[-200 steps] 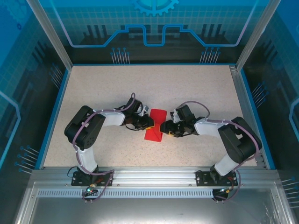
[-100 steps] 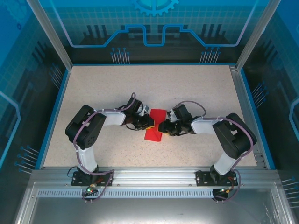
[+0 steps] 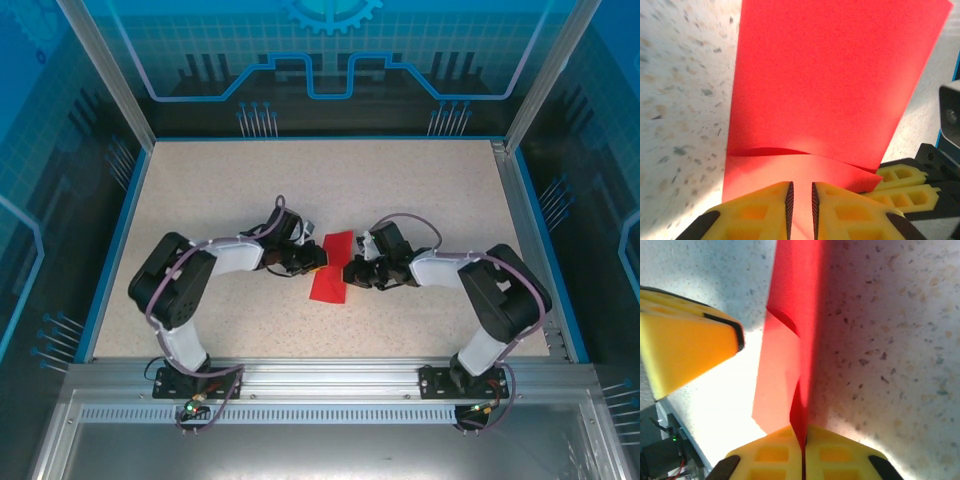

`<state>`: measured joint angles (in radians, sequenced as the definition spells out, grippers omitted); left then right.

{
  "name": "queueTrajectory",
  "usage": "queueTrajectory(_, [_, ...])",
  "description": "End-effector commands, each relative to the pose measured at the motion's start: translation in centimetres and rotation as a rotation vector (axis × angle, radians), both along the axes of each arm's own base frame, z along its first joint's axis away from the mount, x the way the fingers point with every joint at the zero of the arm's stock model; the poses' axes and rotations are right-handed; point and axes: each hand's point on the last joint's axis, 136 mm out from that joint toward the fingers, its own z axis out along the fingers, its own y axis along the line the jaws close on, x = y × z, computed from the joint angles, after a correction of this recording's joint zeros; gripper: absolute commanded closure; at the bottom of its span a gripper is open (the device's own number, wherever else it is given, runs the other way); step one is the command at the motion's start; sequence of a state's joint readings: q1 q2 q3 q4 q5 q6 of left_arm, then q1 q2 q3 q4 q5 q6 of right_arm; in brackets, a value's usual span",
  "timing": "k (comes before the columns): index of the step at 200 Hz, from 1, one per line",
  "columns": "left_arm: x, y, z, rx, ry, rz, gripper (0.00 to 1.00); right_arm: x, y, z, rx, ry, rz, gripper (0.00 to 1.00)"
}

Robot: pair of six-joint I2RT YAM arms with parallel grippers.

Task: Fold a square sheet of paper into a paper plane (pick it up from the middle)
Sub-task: Turn over the paper at the center of the table.

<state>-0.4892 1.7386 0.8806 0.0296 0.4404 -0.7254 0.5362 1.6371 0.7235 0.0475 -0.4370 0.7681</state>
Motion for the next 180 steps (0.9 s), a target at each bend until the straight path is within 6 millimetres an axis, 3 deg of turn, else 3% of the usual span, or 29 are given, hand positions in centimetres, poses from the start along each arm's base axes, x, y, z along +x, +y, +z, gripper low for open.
queueTrajectory(1, [0.6,2.0,2.3,0.053,-0.086,0.091,0.79,0.2,-0.7,3.4,-0.049,-0.081,0.066,0.95])
queueTrajectory(20, [0.6,3.8,3.7,0.103,-0.133,0.148,0.78,-0.3,-2.3,4.6,-0.162,-0.104,0.099,0.95])
queueTrajectory(21, [0.5,3.9,3.7,0.106,-0.134,0.151,0.78,0.1,-2.3,5.5,-0.165,-0.126,0.1,0.95])
queueTrajectory(32, [0.5,5.1,4.2,0.132,-0.153,0.184,0.77,0.0,-3.6,6.5,-0.249,-0.139,0.104,0.95])
queueTrajectory(60, [0.0,7.8,5.1,0.191,-0.19,0.258,0.73,-0.7,-9.6,9.2,-0.635,-0.15,0.078,0.94])
queueTrajectory(85, [-0.2,9.9,5.5,0.241,-0.204,0.325,0.73,-1.2,-15.7,12.7,-1.06,-0.134,0.012,0.92])
queueTrajectory(103, [-0.4,11.8,5.5,0.28,-0.202,0.4,0.71,-1.6,-17.1,14.0,-1.259,-0.103,0.0,0.93])
queueTrajectory(113, [-0.6,12.9,5.3,0.307,-0.187,0.449,0.7,-1.6,-16.4,14.0,-1.301,-0.1,0.008,0.93])
queueTrajectory(126, [-0.7,14.1,5.3,0.328,-0.175,0.494,0.7,-1.4,-14.4,12.5,-1.307,-0.082,0.038,0.93])
queueTrajectory(159, [-1.4,16.2,5.1,0.372,-0.134,0.576,0.69,-1.2,-6.6,7.3,-1.283,-0.025,0.182,0.89])
queueTrajectory(180, [-1.7,16.7,5.0,0.369,-0.12,0.595,0.68,-1.7,-0.5,3.5,-1.139,0.028,0.281,0.85])
